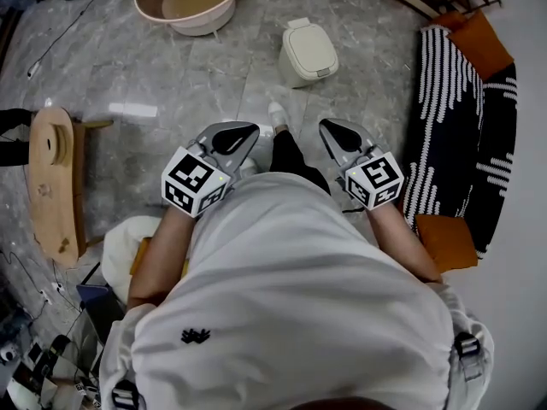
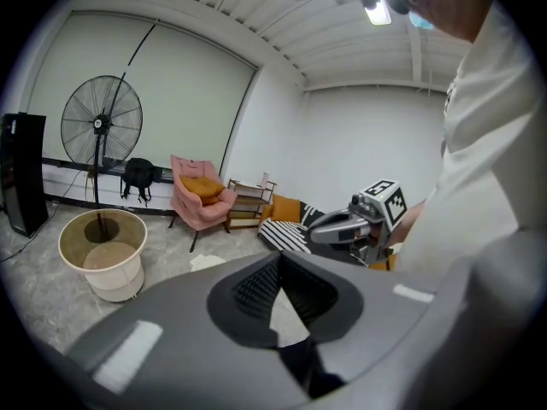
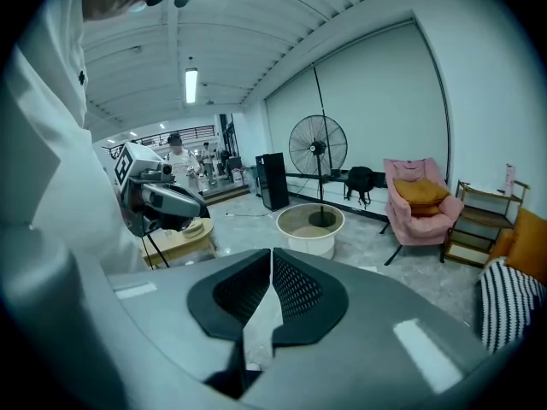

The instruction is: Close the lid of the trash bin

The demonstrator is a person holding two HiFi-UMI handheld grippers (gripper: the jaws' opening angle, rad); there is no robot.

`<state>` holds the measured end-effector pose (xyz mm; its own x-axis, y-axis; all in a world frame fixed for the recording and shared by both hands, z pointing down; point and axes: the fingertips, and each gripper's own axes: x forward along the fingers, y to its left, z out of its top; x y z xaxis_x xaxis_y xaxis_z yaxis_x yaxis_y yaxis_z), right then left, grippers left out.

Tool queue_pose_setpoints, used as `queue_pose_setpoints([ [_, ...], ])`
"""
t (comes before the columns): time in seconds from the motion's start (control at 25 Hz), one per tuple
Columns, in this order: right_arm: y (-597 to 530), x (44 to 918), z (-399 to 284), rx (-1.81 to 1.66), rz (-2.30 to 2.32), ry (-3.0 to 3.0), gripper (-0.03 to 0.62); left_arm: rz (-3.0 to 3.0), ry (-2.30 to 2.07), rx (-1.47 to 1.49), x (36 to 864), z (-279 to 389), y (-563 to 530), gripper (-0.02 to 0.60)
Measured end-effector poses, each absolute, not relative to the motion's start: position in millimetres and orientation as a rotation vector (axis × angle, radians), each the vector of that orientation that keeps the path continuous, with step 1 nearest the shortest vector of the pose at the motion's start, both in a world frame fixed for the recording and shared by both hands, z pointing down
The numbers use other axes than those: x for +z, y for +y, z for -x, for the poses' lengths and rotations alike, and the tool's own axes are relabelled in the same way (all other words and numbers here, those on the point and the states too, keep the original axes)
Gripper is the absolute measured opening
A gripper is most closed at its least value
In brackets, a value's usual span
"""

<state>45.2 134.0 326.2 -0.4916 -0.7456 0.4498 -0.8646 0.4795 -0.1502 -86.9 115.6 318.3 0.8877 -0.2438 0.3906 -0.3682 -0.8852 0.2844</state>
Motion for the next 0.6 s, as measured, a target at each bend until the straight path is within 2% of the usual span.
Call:
queue_pose_setpoints([
  [0.6,125,328,-70,0.547,-1.408,-2.384,0.003,-2.701,-0.377,0.525,321,57,105,0.057],
])
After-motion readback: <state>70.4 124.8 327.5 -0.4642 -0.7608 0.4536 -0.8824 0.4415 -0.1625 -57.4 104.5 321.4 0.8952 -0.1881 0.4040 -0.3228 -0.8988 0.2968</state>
